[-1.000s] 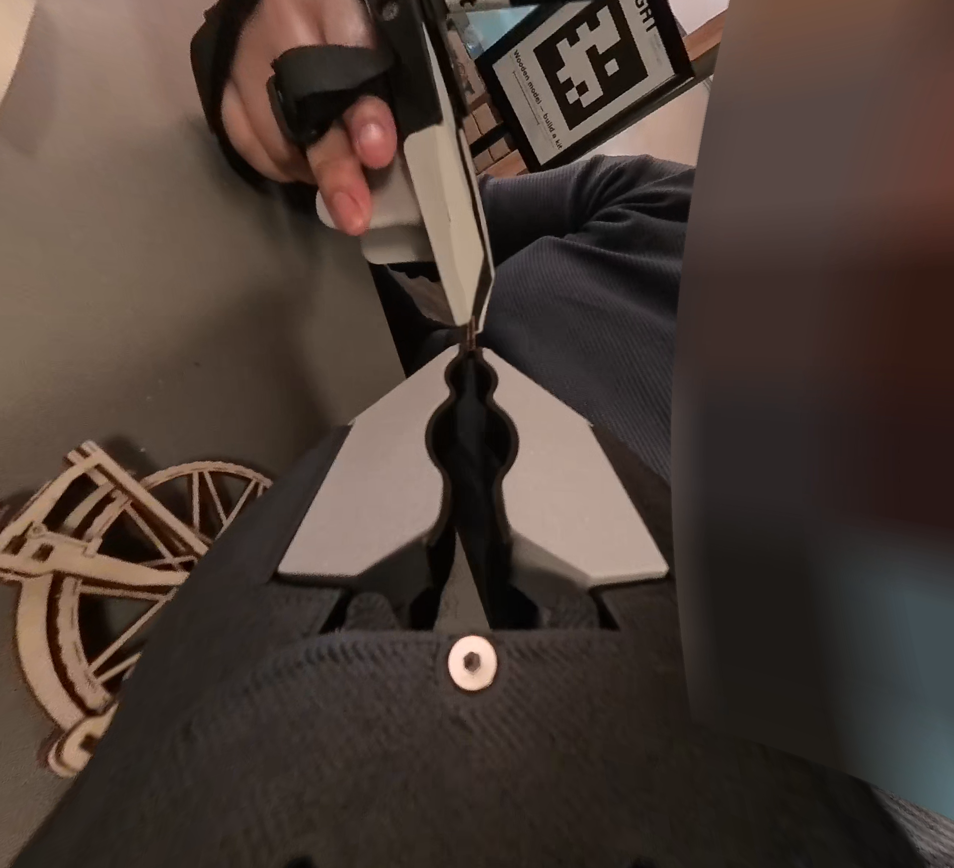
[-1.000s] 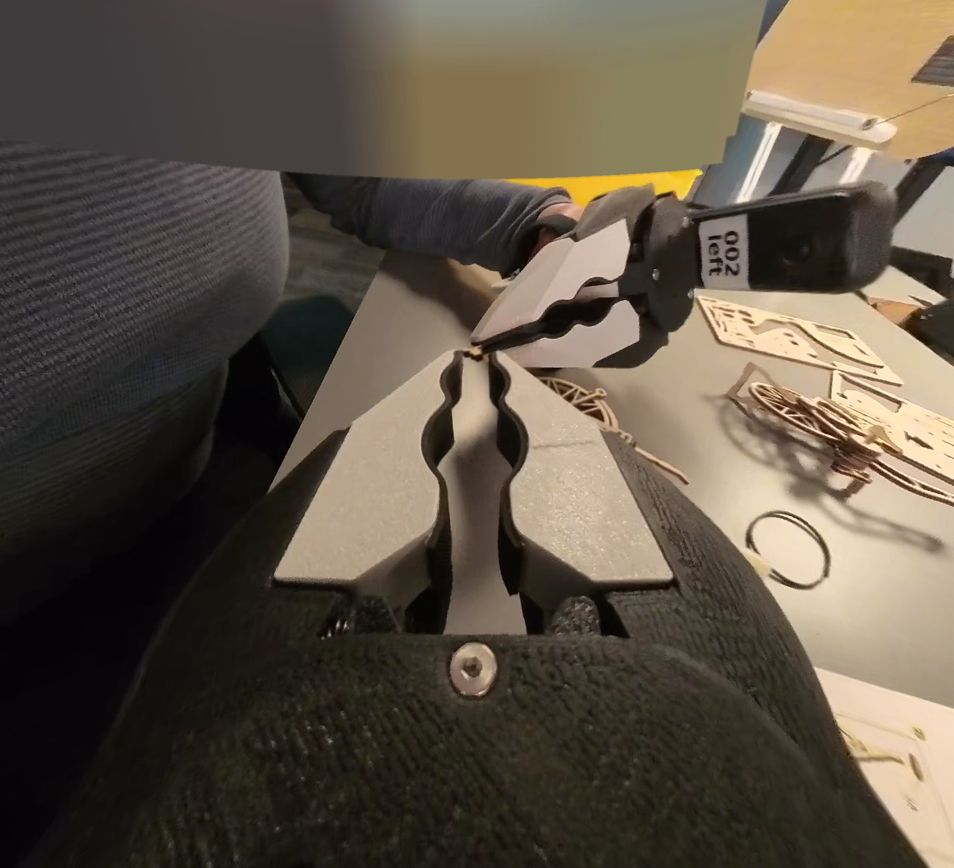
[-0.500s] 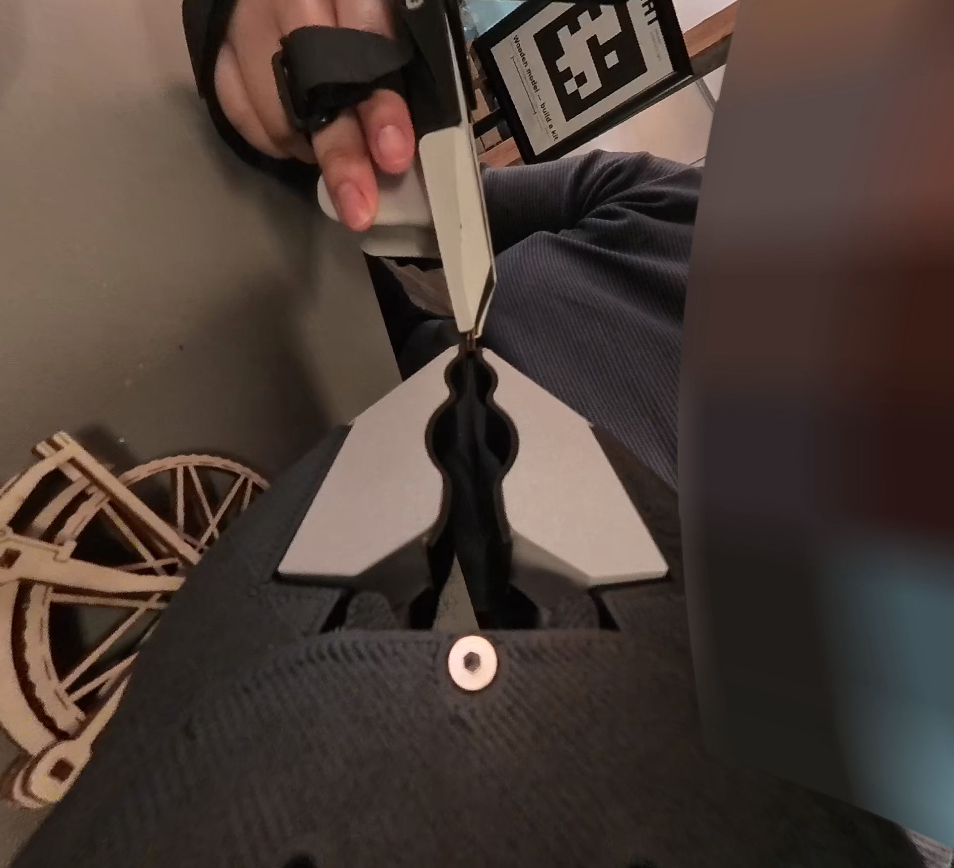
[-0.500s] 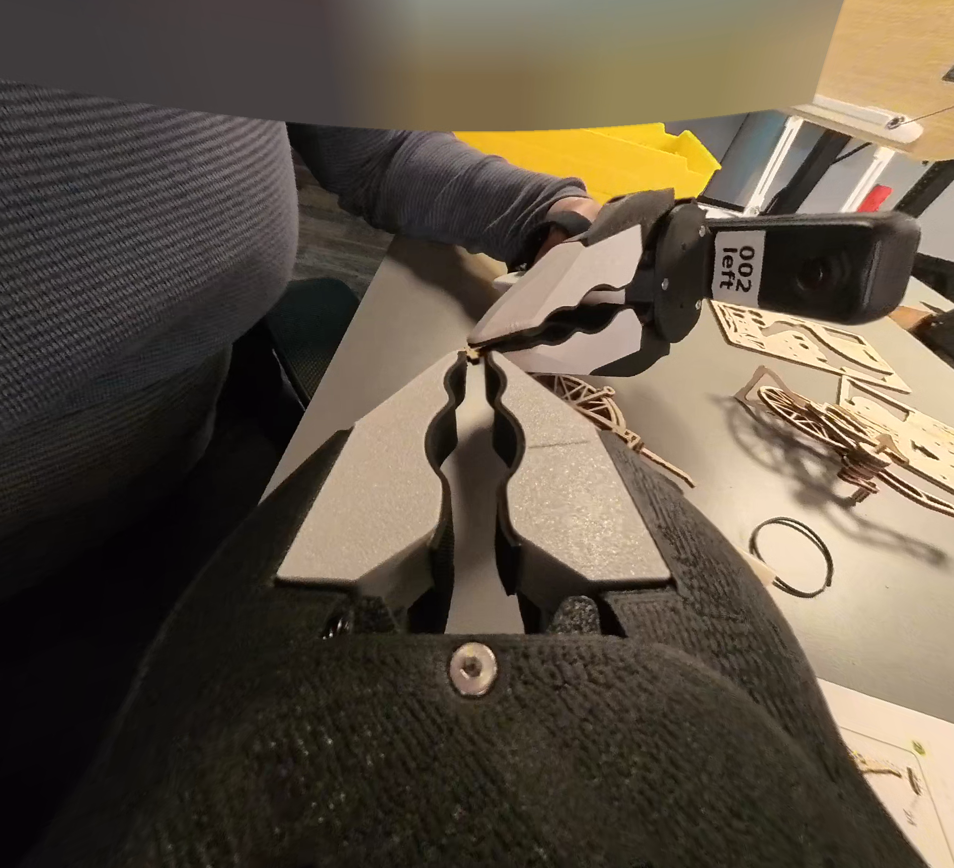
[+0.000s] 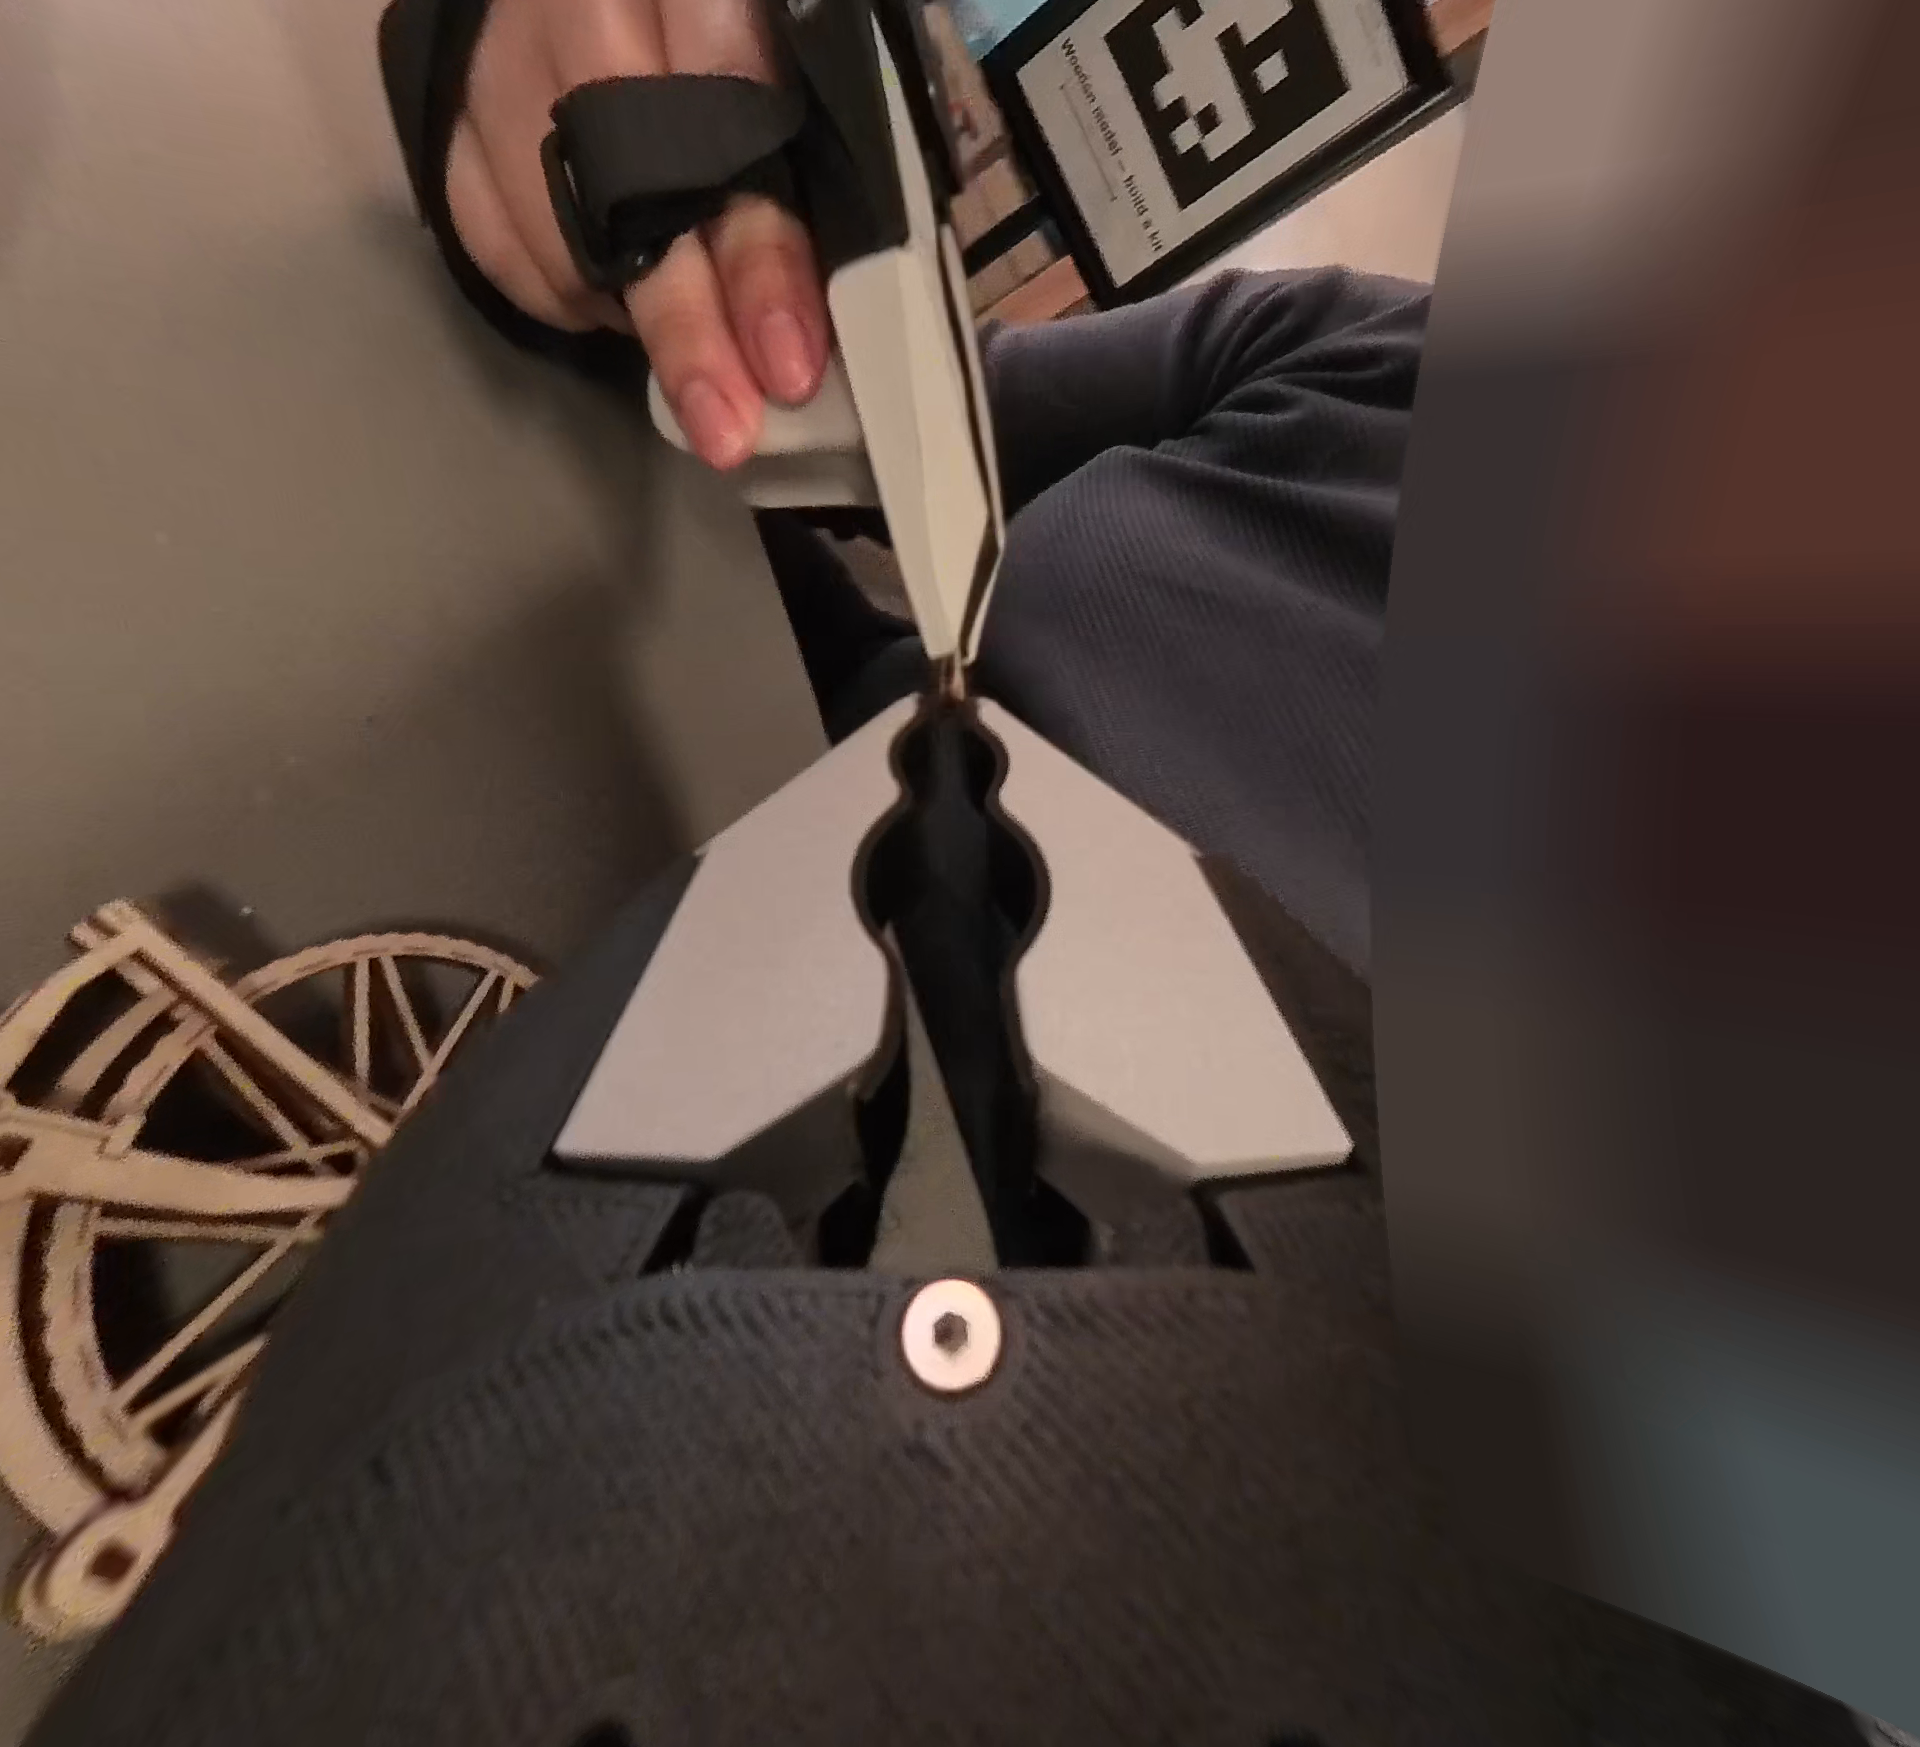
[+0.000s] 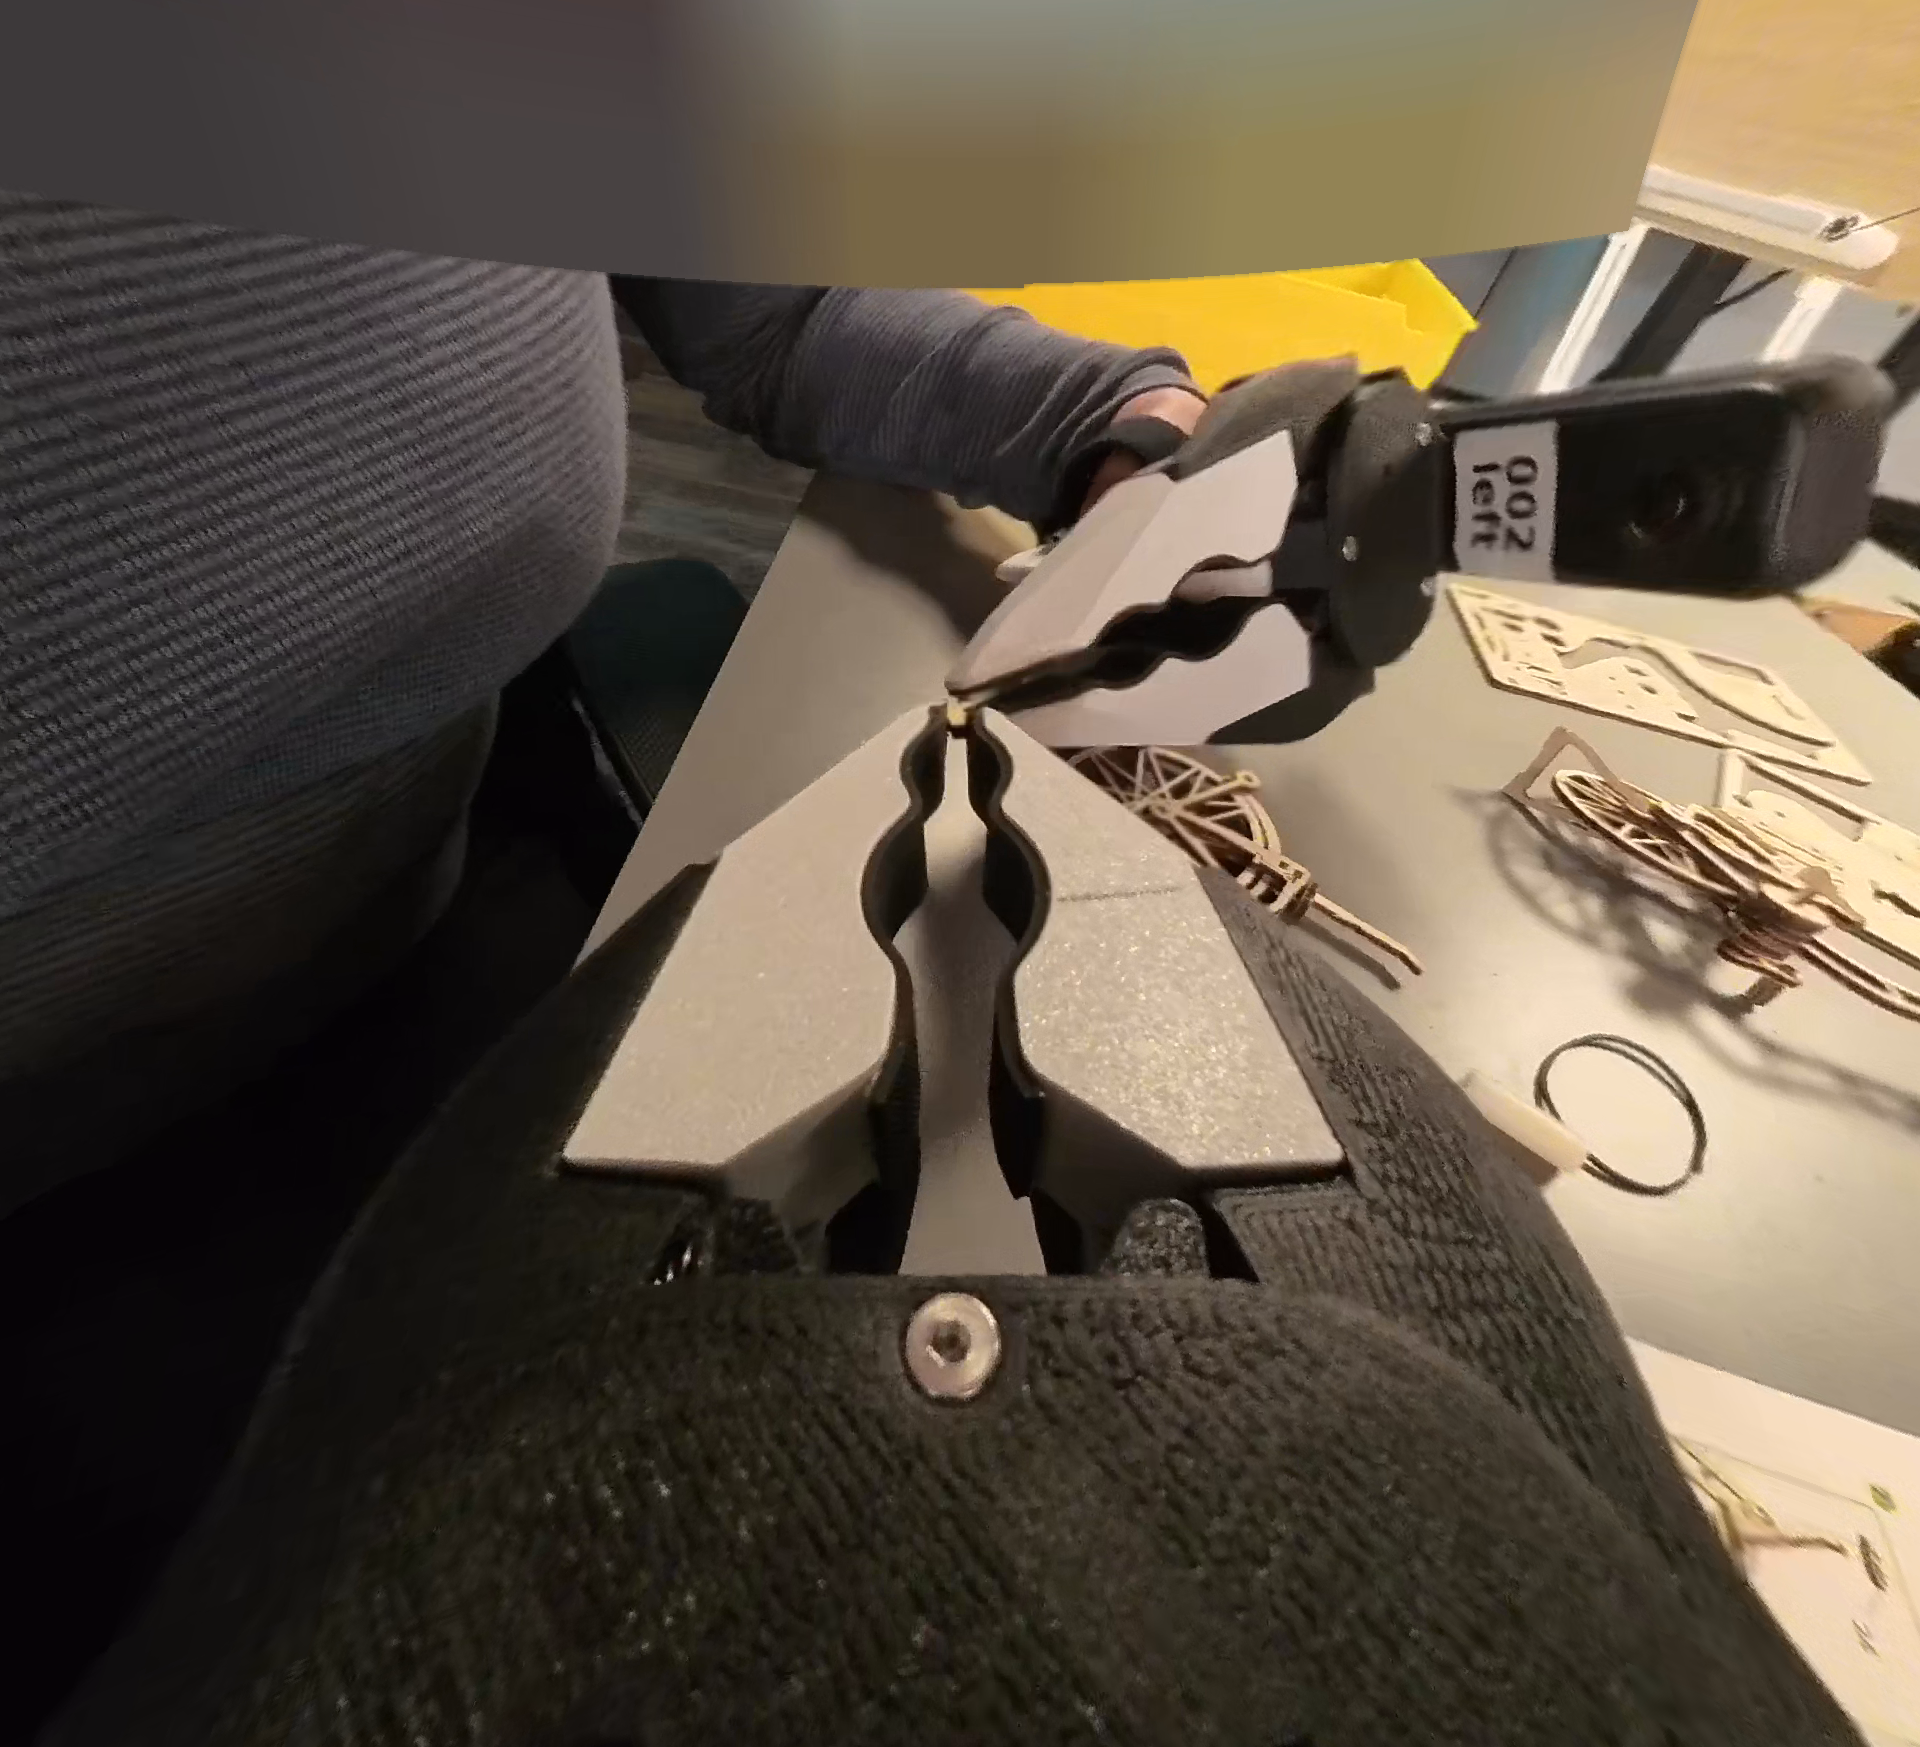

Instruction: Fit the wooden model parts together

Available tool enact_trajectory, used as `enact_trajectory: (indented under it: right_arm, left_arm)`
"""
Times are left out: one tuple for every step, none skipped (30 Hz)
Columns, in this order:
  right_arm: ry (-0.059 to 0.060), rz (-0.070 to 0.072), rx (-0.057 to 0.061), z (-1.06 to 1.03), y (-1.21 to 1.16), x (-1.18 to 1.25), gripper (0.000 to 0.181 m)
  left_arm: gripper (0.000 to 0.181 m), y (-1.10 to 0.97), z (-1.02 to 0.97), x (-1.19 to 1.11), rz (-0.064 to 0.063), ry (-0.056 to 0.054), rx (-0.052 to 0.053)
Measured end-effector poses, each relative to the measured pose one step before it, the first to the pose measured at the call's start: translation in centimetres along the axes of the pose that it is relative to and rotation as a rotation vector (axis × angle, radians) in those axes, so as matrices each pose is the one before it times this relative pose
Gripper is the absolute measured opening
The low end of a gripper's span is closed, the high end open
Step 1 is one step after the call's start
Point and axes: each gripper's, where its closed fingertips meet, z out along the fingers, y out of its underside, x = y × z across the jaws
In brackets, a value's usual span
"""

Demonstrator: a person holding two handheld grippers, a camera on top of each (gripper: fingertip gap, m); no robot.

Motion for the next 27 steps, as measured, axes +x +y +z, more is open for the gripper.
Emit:
enact_trajectory:
  right_arm:
    - [0.0216, -0.0085, 0.0091, -0.216, -0.098, 0.182, 0.001]
    - [0.0316, -0.0104, 0.0112, -0.318, -0.106, 0.326, 0.001]
    - [0.0495, -0.0173, 0.008, -0.398, -0.045, 0.584, 0.0]
    - [0.0677, -0.0281, 0.0067, -0.469, -0.064, 0.872, 0.0]
    - [0.0853, -0.0349, 0.0169, -0.551, -0.239, 1.174, 0.0]
    - [0.1208, -0.0385, 0.032, -0.649, -0.499, 1.77, 0.0]
    - [0.151, -0.0439, 0.0355, -0.746, -0.586, 2.278, 0.0]
    - [0.1576, -0.0442, 0.028, -0.753, -0.425, 2.487, 0.001]
    - [0.1492, -0.04, 0.0138, -0.676, -0.17, 2.445, 0.001]
    - [0.1367, -0.0369, -0.0046, -0.541, 0.142, 2.287, 0.001]
    - [0.1235, -0.0413, -0.0189, -0.374, 0.381, 2.041, 0.001]
    - [0.1046, -0.0435, -0.0238, -0.216, 0.465, 1.672, 0.001]
    - [0.071, -0.0396, -0.0207, -0.075, 0.417, 1.07, 0.001]
    - [0.0389, -0.0294, -0.0142, 0.029, 0.305, 0.524, 0.001]
    - [0.0199, -0.022, -0.0114, 0.082, 0.249, 0.19, 0.001]
    - [0.0104, -0.022, -0.0113, 0.095, 0.238, 0.035, 0.001]
    - [0.0094, -0.0185, -0.0128, 0.094, 0.247, 0.042, 0.001]
    - [0.013, -0.0138, -0.0091, 0.052, 0.162, 0.143, 0.001]
    - [0.0118, -0.0062, -0.0044, 0.007, 0.096, 0.199, 0.001]
    - [0.0073, 0.0041, -0.0033, -0.019, 0.089, 0.166, 0.001]
    - [0.0053, 0.0058, -0.0029, -0.01, 0.095, 0.145, 0.001]
    - [0.0024, 0.0038, -0.0052, 0.035, 0.137, 0.09, 0.001]
    - [0.0008, 0.0029, -0.0067, 0.046, 0.157, 0.034, 0.001]
    - [0.0008, 0.0021, -0.0048, 0.034, 0.113, 0.032, 0.001]
    - [-0.002, 0.0027, -0.0018, 0.021, 0.049, -0.03, 0.001]
    - [-0.0019, 0.0025, 0.0003, 0.007, 0.012, -0.017, 0.001]
    - [-0.0016, 0.0011, 0.0002, 0.0, 0.001, -0.02, 0.001]
  left_arm:
    - [0.015, 0.144, -0.053, -0.384, 0.0243, -0.0495, -0.0113]
    - [0.022, -0.1, -0.114, -0.297, 0.0359, -0.0488, 0.0065]
    - [0.023, -0.318, -0.215, -0.303, 0.0423, -0.0489, 0.021]
    - [0.024, -0.57, -0.31, -0.529, 0.0561, -0.0662, 0.037]
    - [0.026, -0.836, -0.426, -0.691, 0.078, -0.08, 0.0568]
    - [0.027, -1.061, -0.598, -1.022, 0.0842, -0.1012, 0.075]
    - [0.03, -1.077, -0.705, -1.131, 0.0873, -0.1047, 0.0792]
    - [0.029, -0.988, -0.813, -1.169, 0.0913, -0.1033, 0.0762]
    - [0.03, -0.982, -0.906, -1.603, 0.0782, -0.1264, 0.0795]
    - [0.03, -1.017, -0.9, -1.599, 0.0612, -0.12, 0.0864]
    - [0.03, -1.018, -0.833, -1.441, 0.0425, -0.1012, 0.0851]
    - [0.03, -0.889, -0.663, -1.243, 0.0273, -0.0786, 0.0674]
    - [0.03, -0.606, -0.454, -0.963, 0.0149, -0.0497, 0.038]
    - [0.03, -0.387, -0.312, -0.731, 0.0057, -0.0313, 0.0223]
    - [0.03, -0.317, -0.258, -0.632, 0.0017, -0.0277, 0.0236]
    - [0.03, -0.228, -0.208, -0.538, -0.0042, -0.0253, 0.0235]
    - [0.03, -0.129, -0.118, -0.419, -0.0133, -0.0191, 0.0181]
    - [0.03, -0.062, -0.045, -0.347, -0.0197, -0.0133, 0.0106]
    - [0.03, 0.01, -0.007, -0.275, -0.0181, -0.0072, 0.0043]
    - [0.03, 0.125, 0.032, -0.207, -0.016, -0.0006, -0.0028]
    - [0.03, 0.192, 0.049, -0.242, -0.0235, -0.0014, -0.0077]
    - [0.03, 0.1, 0.037, -0.292, -0.0271, -0.0037, -0.0029]
    - [0.03, 0.056, -0.004, -0.234, -0.0253, -0.0002, 0.0007]
    - [0.03, 0.029, -0.017, -0.274, -0.0268, -0.0023, -0.0001]
    - [0.03, 0.015, -0.034, -0.294, -0.0261, -0.0036, 0.0015]
    - [0.03, -0.009, -0.031, -0.253, -0.0253, -0.0015, 0.0027]
    - [0.03, -0.005, -0.01, -0.2, -0.0247, 0.0012, 0.0023]
